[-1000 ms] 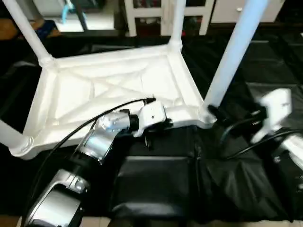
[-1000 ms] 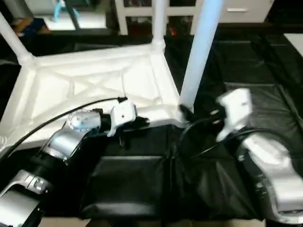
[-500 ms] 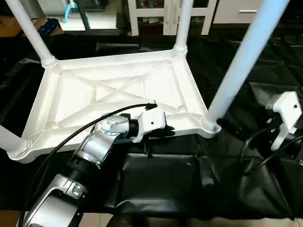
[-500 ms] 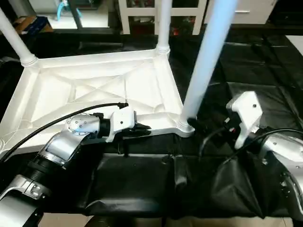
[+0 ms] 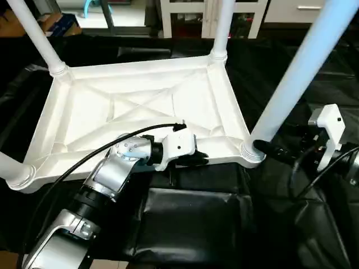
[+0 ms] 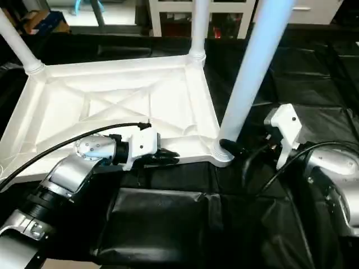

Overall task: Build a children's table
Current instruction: Rotate leg to tighten

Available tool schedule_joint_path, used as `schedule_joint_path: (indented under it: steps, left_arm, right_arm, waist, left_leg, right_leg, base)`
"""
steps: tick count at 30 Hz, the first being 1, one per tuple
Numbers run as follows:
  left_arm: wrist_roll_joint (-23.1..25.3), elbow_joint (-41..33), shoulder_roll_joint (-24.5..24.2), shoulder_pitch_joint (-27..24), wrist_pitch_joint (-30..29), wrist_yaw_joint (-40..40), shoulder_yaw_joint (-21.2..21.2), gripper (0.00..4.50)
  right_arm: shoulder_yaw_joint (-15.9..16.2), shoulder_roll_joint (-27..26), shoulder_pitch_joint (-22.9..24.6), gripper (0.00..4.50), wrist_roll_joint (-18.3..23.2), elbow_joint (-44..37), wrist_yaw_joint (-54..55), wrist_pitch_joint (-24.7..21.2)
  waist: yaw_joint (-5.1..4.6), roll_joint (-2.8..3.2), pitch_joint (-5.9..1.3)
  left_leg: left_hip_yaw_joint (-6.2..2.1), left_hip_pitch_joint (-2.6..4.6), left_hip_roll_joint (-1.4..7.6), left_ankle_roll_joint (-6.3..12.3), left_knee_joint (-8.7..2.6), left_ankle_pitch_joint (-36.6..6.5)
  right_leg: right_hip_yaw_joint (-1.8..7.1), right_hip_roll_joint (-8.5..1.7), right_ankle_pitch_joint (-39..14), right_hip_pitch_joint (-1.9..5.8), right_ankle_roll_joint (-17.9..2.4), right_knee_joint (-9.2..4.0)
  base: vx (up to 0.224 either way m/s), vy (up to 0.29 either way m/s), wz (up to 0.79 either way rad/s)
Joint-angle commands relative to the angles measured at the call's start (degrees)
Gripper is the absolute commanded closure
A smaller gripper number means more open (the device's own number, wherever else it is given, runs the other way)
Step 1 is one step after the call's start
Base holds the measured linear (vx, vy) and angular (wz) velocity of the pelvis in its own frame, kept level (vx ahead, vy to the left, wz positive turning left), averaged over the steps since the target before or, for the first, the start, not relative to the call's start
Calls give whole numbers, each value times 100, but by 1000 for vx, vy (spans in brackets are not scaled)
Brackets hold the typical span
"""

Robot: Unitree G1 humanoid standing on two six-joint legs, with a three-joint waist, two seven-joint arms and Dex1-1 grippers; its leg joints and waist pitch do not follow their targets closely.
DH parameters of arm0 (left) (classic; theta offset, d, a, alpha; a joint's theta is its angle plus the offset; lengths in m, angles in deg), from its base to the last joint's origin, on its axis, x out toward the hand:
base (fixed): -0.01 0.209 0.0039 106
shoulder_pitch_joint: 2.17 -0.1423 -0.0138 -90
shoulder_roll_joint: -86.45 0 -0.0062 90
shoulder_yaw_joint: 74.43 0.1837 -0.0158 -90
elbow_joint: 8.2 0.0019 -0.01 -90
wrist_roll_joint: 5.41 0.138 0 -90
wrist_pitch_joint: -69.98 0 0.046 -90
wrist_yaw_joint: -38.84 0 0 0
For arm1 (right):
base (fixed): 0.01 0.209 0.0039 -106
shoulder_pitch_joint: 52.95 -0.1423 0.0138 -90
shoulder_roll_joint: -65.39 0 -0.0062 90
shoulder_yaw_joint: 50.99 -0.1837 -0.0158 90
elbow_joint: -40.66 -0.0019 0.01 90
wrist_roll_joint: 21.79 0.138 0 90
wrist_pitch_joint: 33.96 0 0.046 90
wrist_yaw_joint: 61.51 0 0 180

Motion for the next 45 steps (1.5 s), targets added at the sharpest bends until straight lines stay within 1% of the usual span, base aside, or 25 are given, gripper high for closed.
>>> schedule_joint_path:
  steps: [1, 3, 4, 5, 11, 18, 20, 22, 25, 26, 27, 29, 30, 31, 32, 33, 36, 37, 39, 40, 41, 42, 43, 44, 45]
  left_arm:
    - [-130, -234, -34, -99, -11, -209, 114, 450]
    - [-126, -248, -49, -100, -25, -207, 109, 450]
    - [-123, -251, -56, -100, -28, -204, 105, 450]
    - [-122, -254, -61, -101, -32, -204, 103, 450]
    - [-98, -285, -123, -112, -75, -218, 133, 450]
    - [107, -323, -106, -135, -173, 38, 179, 450]
    - [164, -349, -47, -140, -240, 178, 180, 450]
    - [231, -511, 207, -153, -613, 568, 162, 450]
    - [288, -660, 573, -68, -1072, 1070, 126, 450]
    - [359, -663, 691, -10, -1172, 1270, 118, 450]
    - [359, -663, 691, -10, -1172, 1270, 118, 450]
    - [465, -586, 980, 159, -1428, 1754, 44, 450]
    - [531, -511, 1144, 267, -1523, 2047, -9, 450]
    - [531, -511, 1144, 267, -1523, 2047, -9, 450]
    - [561, -462, 1281, 351, -1641, 2247, -51, 450]
    - [610, -400, 1362, 411, -1635, 2382, -62, 450]
    - [706, -338, 1358, 452, -1577, 2438, -23, 450]
    - [756, -281, 1278, 462, -1476, 2406, -2, 450]
    - [795, -235, 1198, 466, -1401, 2376, 1, 450]
    - [851, -190, 1013, 442, -1225, 2268, 37, 450]
    - [864, -179, 960, 432, -1165, 2233, 49, 450]
    - [874, -160, 779, 381, -950, 2042, 105, 450]
    - [868, -161, 641, 336, -807, 1890, 155, 450]
    - [777, -222, 438, 230, -547, 1539, 228, 450]
    - [762, -240, 384, 202, -504, 1462, 247, 450]
  right_arm:
    - [69, 127, -39, 166, -62, 207, -163, 58]
    - [113, 165, -94, 180, -116, 307, -279, 103]
    - [112, 171, -115, 198, -106, 328, -317, 98]
    - [113, 176, -130, 198, -100, 347, -344, 96]
    - [167, 254, -213, 252, -99, 535, -628, 148]
    - [138, -46, -300, 260, -252, 671, -70, 86]
    - [178, -163, -293, 261, -320, 670, 136, 11]
    - [330, -567, -296, 262, -595, 712, 877, -239]
    - [366, -1206, -415, 263, -848, 788, 1956, -576]
    - [330, -1447, -483, 263, -975, 820, 2429, -691]
    - [330, -1447, -483, 263, -975, 820, 2429, -691]
    - [99, -1987, -652, 264, -1237, 978, 3568, -849]
    - [-106, -2302, -744, 264, -1365, 1118, 4251, -778]
    - [-106, -2302, -744, 264, -1365, 1118, 4251, -778]
    - [-243, -2552, -826, 264, -1514, 1261, 4806, -643]
    - [-253, -2720, -906, 264, -1641, 1385, 5118, -482]
    - [-166, -2883, -1031, 264, -1673, 1469, 5184, -410]
    - [-50, -2838, -1086, 264, -1663, 1483, 4981, -394]
    - [-17, -2802, -1123, 264, -1562, 1454, 4721, -261]
    - [129, -2540, -1104, 264, -1512, 1274, 4135, -67]
    - [176, -2442, -1086, 229, -1520, 1221, 3972, -11]
    - [239, -2141, -1007, 229, -1451, 1044, 3445, 129]
    - [293, -1909, -940, 208, -1417, 922, 3105, 168]
    - [296, -1575, -814, 194, -1298, 753, 2581, 250]
    - [290, -1492, -781, 192, -1266, 717, 2457, 266]
  waist:
    - [22, -203, -500]
    - [20, -215, -484]
    - [18, -215, -484]
    - [18, -207, -484]
    - [23, -219, -493]
    - [20, -206, -487]
    - [9, -220, -474]
    - [-10, -207, -436]
    - [-67, -214, -411]
    - [-99, -204, -415]
    - [-121, -213, -423]
    - [-176, -212, -434]
    - [-183, -189, -447]
    - [-190, -191, -454]
    - [-186, -180, -471]
    - [-186, -166, -467]
    - [-178, -191, -505]
    - [-158, -174, -515]
    - [-169, -174, -524]
    - [-164, -167, -528]
    - [-143, -178, -541]
    - [-132, -176, -545]
    - [-95, -165, -549]
    - [-77, -186, -566]
    - [-41, -172, -565]
  left_leg:
    - [-330, 102, 738, 1415, -468, -31]
    - [-340, 108, 751, 1317, -491, -219]
    - [-349, 103, 752, 1299, -494, -227]
    - [-346, 112, 752, 1275, -495, -244]
    - [-342, 101, 749, 1325, -486, -130]
    - [-347, 98, 751, 1298, -495, -181]
    - [-350, 96, 753, 1167, -515, -368]
    - [-364, 81, 755, 1002, -545, -593]
    - [-395, 104, 744, 606, -589, -1052]
    - [-399, 108, 738, 484, -595, -1134]
    - [-407, 111, 736, 403, -608, -1168]
    - [-404, 88, 725, 368, -614, -1157]
    - [-387, 114, 720, 320, -609, -1168]
    - [-376, 127, 712, 284, -603, -1127]
    - [-373, 124, 697, 299, -595, -1065]
    - [-351, 116, 697, 314, -599, -992]
    - [-338, 99, 683, 463, -577, -756]
    - [-351, 69, 691, 685, -567, -507]
    - [-330, 93, 693, 855, -541, -399]
    - [-328, 92, 692, 896, -532, -340]
    - [-340, 79, 691, 1003, -520, -287]
    - [-323, 84, 702, 1120, -506, -129]
    - [-335, 91, 702, 1200, -496, -72]
    - [-326, 87, 718, 1327, -474, 149]
    - [-327, 92, 734, 1460, -462, 312]
  right_leg:
    - [241, -443, -1463, 360, -1662, -189]
    - [236, -435, -1736, 356, -1597, -219]
    - [234, -432, -1759, 354, -1588, -211]
    - [238, -435, -1768, 348, -1579, -220]
    - [243, -443, -1611, 360, -1628, -205]
    - [238, -437, -1709, 353, -1623, -214]
    - [244, -443, -1955, 353, -1564, -247]
    - [240, -444, -2268, 344, -1488, -285]
    - [230, -428, -2785, 339, -1334, -325]
    - [229, -430, -2819, 323, -1295, -346]
    - [229, -423, -2784, 321, -1274, -341]
    - [234, -419, -2612, 330, -1295, -332]
    - [235, -410, -2528, 301, -1297, -345]
    - [238, -405, -2446, 290, -1309, -344]
    - [238, -406, -2266, 303, -1360, -332]
    - [248, -409, -2103, 289, -1409, -328]
    - [243, -412, -1696, 333, -1488, -287]
    - [235, -416, -1334, 371, -1604, -229]
    - [232, -410, -1157, 362, -1668, -214]
    - [232, -413, -1108, 363, -1698, -205]
    - [217, -414, -1041, 394, -1716, -185]
    - [232, -423, -870, 389, -1752, -159]
    - [216, -417, -808, 388, -1751, -150]
    - [230, -422, -555, 395, -1787, -94]
    - [222, -421, -402, 380, -1829, -73]
  base:
    - [0, 0, 0]
    - [0, 0, 0]
    - [0, 0, 0]
    - [0, 0, 0]
    - [0, 0, 0]
    - [0, 0, 0]
    - [0, 0, 0]
    - [0, 0, 0]
    - [0, 0, 0]
    - [0, 0, 0]
    - [0, 0, 0]
    - [0, 0, 0]
    - [0, 0, 0]
    - [0, 0, 0]
    - [0, 0, 0]
    - [0, 0, 0]
    - [0, 0, 0]
    - [0, 0, 0]
    - [0, 0, 0]
    - [0, 0, 0]
    - [0, 0, 0]
    - [0, 0, 0]
    - [0, 0, 0]
    - [0, 0, 0]
    - [0, 0, 0]
